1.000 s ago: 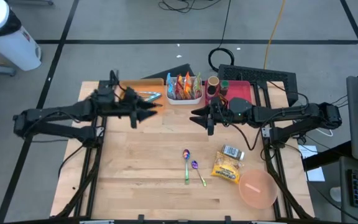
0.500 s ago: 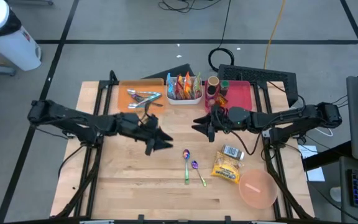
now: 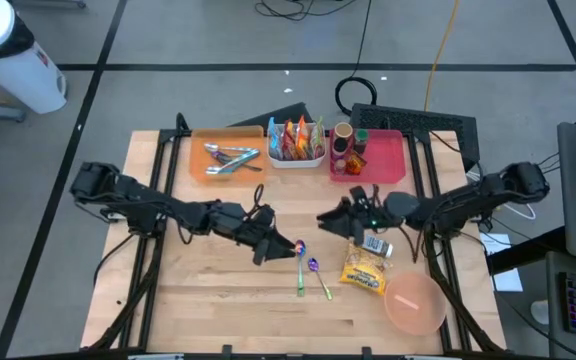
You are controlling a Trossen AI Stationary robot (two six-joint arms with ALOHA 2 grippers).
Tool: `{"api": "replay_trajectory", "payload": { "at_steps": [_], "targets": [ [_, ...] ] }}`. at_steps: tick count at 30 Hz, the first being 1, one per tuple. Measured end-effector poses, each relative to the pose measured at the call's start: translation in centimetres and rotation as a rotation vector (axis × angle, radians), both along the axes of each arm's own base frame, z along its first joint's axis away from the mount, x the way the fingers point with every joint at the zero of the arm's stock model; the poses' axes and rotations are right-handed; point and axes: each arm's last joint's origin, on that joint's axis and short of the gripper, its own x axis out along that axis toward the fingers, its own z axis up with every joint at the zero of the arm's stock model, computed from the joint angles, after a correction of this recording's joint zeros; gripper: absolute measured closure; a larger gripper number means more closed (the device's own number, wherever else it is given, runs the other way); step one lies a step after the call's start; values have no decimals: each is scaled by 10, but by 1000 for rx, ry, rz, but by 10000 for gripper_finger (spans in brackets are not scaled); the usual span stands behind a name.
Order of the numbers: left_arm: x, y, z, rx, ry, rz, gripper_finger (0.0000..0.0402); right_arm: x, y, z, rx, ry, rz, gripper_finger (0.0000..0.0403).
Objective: Pick & Place Food Item
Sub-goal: Put the white spice bottle into the red bin
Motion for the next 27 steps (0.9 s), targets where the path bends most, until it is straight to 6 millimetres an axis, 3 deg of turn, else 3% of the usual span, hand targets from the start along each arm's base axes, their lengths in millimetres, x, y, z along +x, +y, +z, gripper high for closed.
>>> {"api": "replay_trajectory", "payload": {
  "at_steps": [6,10,14,18,22,27],
  "targets": [
    [3,4,5,6,-70,29,172,4,35,36,-93,-115,118,206],
    [5,12,11,17,-143,76,172,14,50,67,-249,-51,153,206],
    [6,23,12,24,-159,111,172,17,52,94,-441,232,208,206],
    [7,32,12,15,-156,121,172,-1,44,116,-555,561,258,207],
    [8,36,12,17,-152,107,172,-29,33,121,-559,834,229,207],
    [7,37,13,5,-156,81,172,-63,22,111,-457,1151,165,207]
  ]
}}
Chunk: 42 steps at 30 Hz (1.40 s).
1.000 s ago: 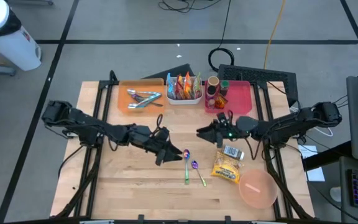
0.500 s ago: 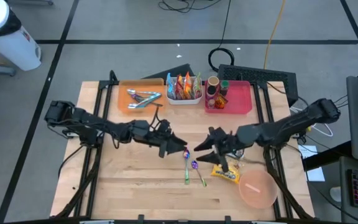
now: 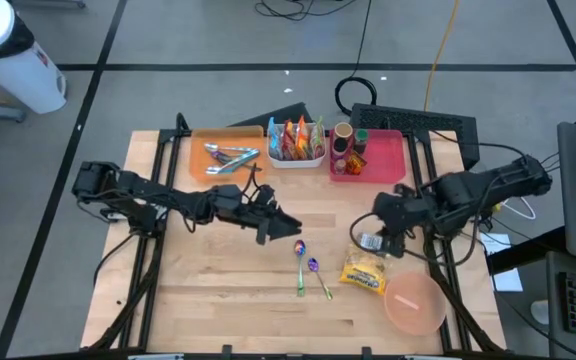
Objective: Pick & Place Food Item
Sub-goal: Put the white spice bottle into the red bin
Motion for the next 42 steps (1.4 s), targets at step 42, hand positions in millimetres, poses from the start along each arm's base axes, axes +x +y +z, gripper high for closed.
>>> {"api": "replay_trajectory", "payload": {
  "at_steps": [42],
  "targets": [
    [-6,32,10,36,-40,-84,172,-30,11,-175,107,209,-170,206]
  ]
}}
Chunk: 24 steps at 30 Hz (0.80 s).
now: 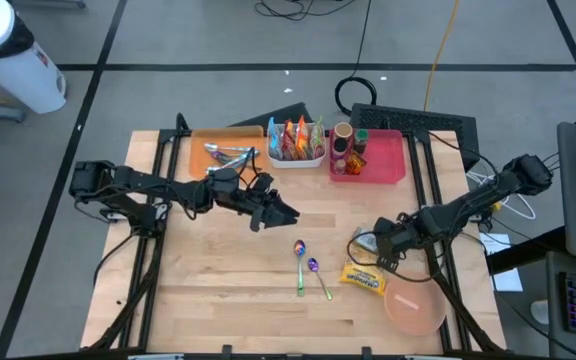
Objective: Pick & Place Food Item
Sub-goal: Put the white spice bottle into the red bin
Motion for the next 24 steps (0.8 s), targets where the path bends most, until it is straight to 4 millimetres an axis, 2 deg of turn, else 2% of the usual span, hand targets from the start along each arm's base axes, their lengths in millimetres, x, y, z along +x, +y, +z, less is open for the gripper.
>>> {"api": "replay_trajectory", "payload": {
  "at_steps": [16,24],
  "targets": [
    [0,3,0,-4,6,9,172,8,-24,-21,3,-95,-63,206],
    [0,3,-1,-2,8,17,172,3,-34,-35,4,-79,-131,206]
  ]
}}
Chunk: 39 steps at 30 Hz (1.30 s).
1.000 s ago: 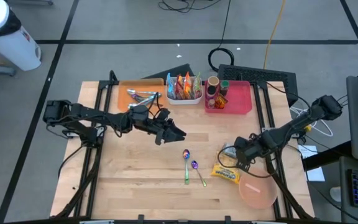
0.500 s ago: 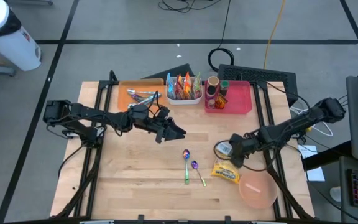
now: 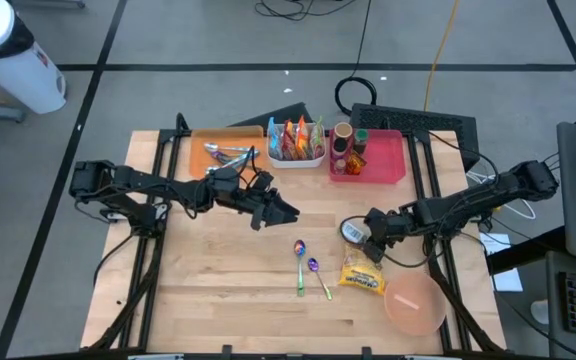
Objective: Pick & Place Food Item
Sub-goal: Put the white spice bottle into the red bin
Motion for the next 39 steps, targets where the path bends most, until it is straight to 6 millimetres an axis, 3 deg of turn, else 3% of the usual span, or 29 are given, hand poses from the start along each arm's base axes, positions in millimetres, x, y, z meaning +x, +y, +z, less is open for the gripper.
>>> {"api": "replay_trajectory", "payload": {
  "at_steps": [7,15,21,33,39],
  "targets": [
    [0,0,0,0,0,1,172,-3,-3,-9,17,-18,-57,206],
    [0,0,0,0,0,1,172,10,-2,-4,26,-168,-14,206],
    [0,0,0,-2,0,0,172,12,-8,-4,25,-177,-35,204],
    [0,0,-1,1,15,-1,172,16,-20,-4,1,-207,-70,112],
    [0,0,-2,0,25,-4,172,19,-25,-2,3,-247,-89,102]
  ]
}}
